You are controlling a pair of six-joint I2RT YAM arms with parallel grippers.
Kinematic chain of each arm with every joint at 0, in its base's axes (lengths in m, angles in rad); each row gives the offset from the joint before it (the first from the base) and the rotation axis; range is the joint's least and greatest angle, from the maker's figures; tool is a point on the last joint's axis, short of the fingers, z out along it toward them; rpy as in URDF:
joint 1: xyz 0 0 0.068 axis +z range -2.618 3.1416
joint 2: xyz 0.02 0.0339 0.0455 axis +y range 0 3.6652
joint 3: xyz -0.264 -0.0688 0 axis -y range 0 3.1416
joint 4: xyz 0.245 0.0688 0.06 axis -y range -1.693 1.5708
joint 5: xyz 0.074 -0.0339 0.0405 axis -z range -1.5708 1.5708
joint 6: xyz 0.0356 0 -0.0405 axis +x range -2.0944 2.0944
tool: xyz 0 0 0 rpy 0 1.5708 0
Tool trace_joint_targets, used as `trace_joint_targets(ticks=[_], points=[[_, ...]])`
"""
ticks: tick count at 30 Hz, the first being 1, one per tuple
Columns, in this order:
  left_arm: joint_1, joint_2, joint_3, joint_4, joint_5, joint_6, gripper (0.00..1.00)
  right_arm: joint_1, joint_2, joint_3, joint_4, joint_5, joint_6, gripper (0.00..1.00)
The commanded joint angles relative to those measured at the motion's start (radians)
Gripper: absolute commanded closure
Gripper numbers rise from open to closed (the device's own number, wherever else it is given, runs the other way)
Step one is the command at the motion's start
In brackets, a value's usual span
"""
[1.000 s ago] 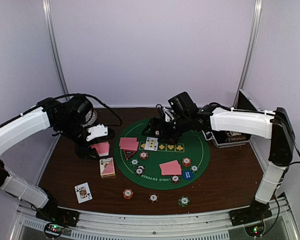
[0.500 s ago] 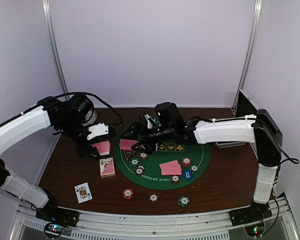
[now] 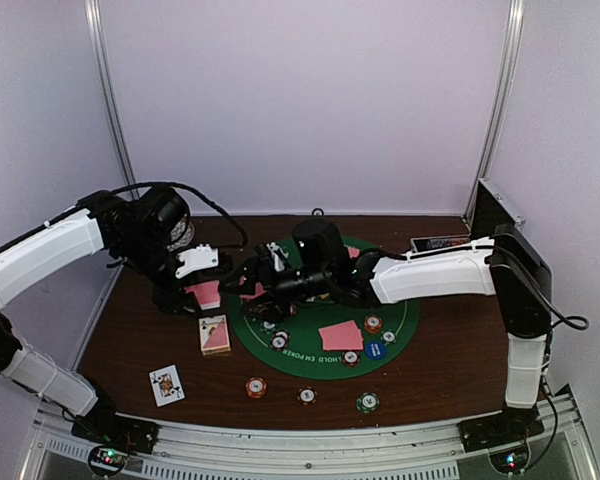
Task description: Distribute texas hold em gaming equipment
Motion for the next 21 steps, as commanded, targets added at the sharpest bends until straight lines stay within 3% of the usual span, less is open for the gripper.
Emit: trace_joint_targets(ticks=[1,21], points=[[-0.002,0.003,0.039,0.003,0.020,-0.007,0.79,0.012,0.025,0.049,0.054,-0.022,0.017,0.18],[-0.002,0.004,0.043,0.003,0.030,-0.009,0.79,0.038,0.147,0.188,0.089,-0.053,0.069,0.20]])
